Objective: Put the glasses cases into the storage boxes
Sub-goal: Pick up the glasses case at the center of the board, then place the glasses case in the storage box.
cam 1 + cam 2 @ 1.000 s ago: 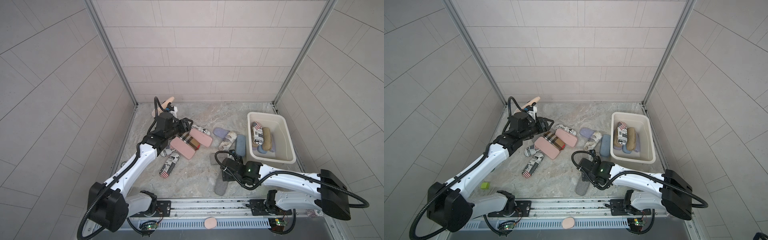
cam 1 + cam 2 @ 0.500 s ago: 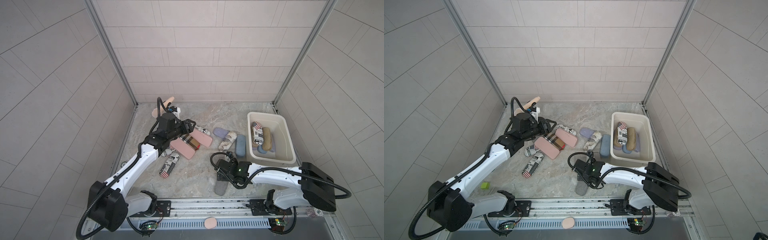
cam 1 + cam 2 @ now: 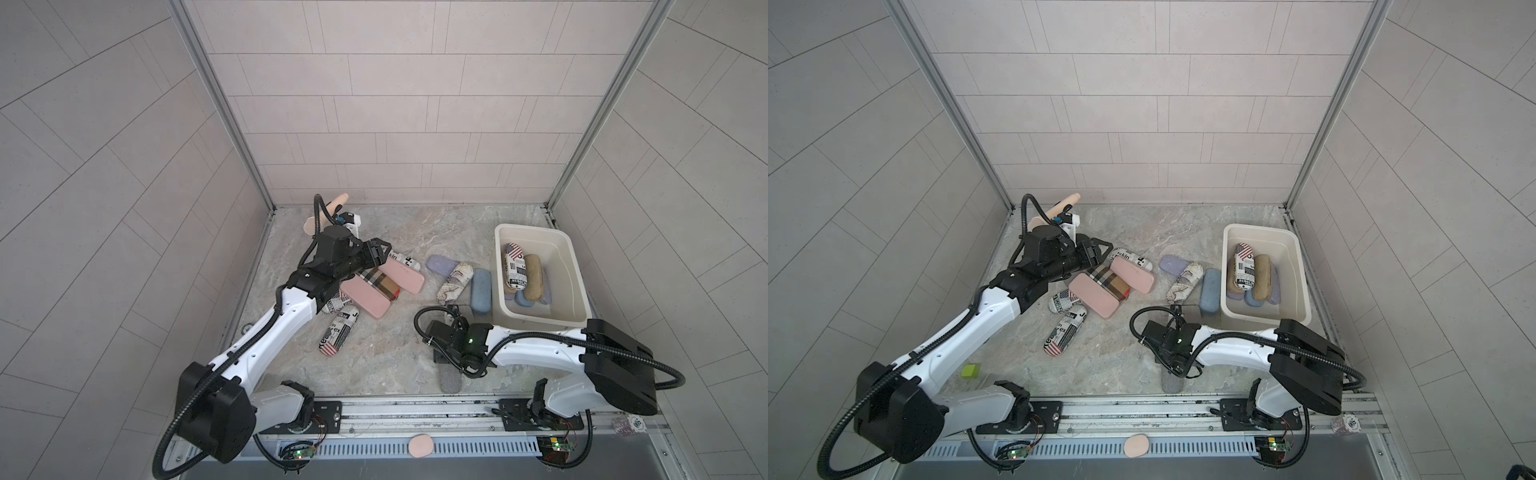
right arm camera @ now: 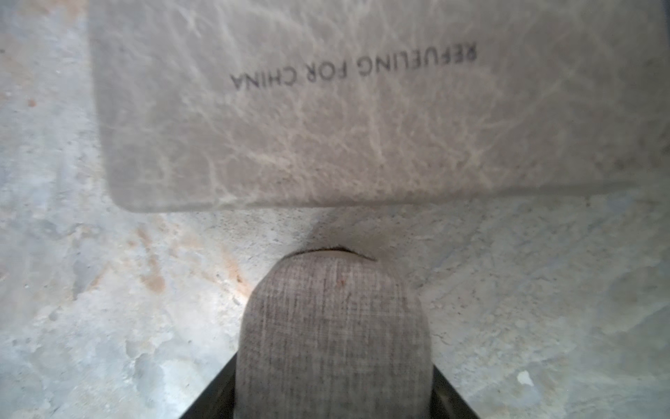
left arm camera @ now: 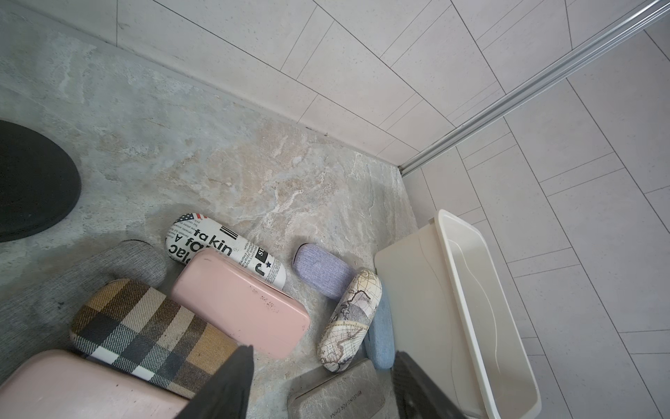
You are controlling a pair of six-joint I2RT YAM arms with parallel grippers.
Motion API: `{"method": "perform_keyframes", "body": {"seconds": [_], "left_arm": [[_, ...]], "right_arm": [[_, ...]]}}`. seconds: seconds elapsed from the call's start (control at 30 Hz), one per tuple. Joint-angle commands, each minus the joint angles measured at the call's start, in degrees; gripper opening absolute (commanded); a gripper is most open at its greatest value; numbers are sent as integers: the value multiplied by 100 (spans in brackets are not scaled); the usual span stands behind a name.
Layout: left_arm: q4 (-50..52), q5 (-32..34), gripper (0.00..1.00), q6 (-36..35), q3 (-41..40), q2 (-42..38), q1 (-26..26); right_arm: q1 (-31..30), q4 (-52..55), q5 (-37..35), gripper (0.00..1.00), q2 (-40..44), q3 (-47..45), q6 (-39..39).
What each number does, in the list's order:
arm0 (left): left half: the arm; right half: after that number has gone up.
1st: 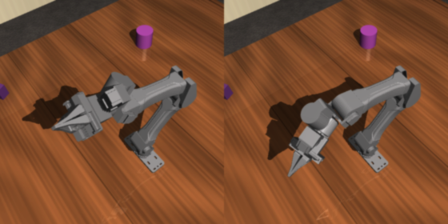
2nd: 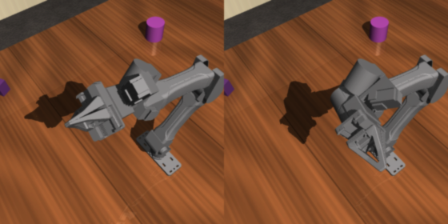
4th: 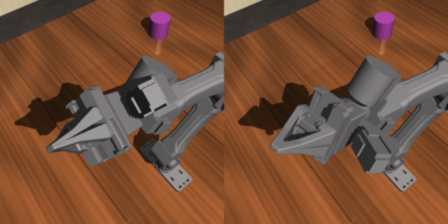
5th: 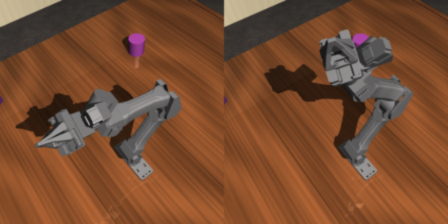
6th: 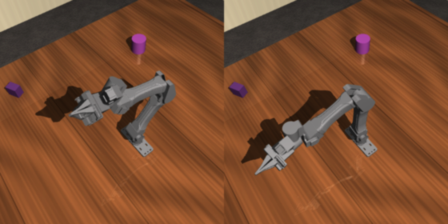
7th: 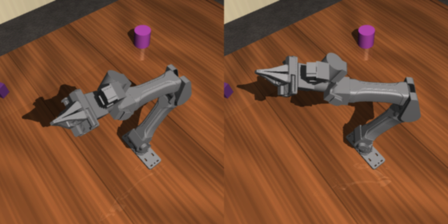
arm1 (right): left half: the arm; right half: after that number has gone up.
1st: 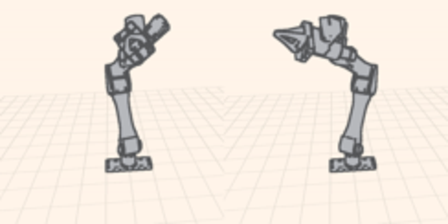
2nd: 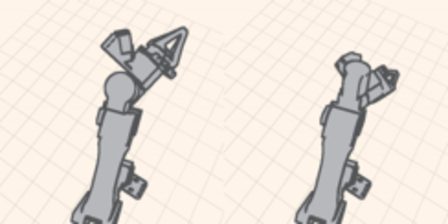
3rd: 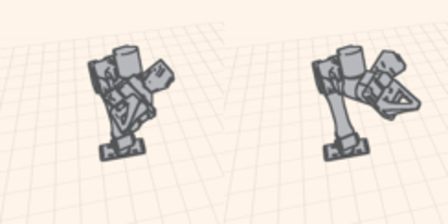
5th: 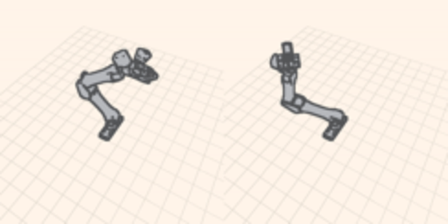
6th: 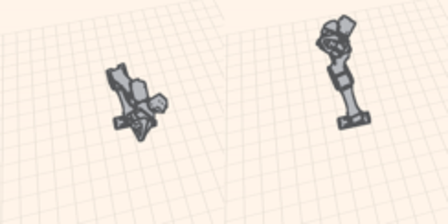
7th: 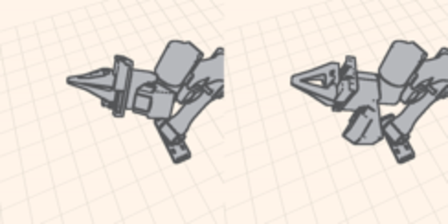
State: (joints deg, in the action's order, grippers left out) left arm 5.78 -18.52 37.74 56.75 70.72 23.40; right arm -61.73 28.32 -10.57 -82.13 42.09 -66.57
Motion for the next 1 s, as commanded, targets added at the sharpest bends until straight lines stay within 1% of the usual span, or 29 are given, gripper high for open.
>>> {"method": "perform_keyframes", "body": {"seconds": [0.0,0.13,0.23,0.43,0.53,0.63,0.73,0.87,0.97], "left_arm": [[-191,-123,67,58,24,70,31],[-200,-156,67,67,29,100,27],[-225,-160,67,72,19,93,28],[-350,-281,67,129,-13,120,33],[-375,-267,67,129,-38,77,26],[-370,-231,67,94,-45,72,30],[-375,-252,67,98,-47,79,32],[-385,-257,67,106,-45,95,31],[-401,-252,67,102,-57,109,33]], "right_arm": [[-54,403,-408,60,443,251,259],[-54,781,-477,58,788,468,645],[-64,1123,-669,57,893,774,1025],[-18,2182,-1248,57,592,1965,2082],[157,2472,-1442,57,381,2580,2603],[560,2608,-1457,57,309,3054,3097],[1100,2630,-1448,56,379,3391,3650],[2032,2738,-1480,56,482,3922,4285],[2909,2756,-1446,56,555,4176,4636]]}}
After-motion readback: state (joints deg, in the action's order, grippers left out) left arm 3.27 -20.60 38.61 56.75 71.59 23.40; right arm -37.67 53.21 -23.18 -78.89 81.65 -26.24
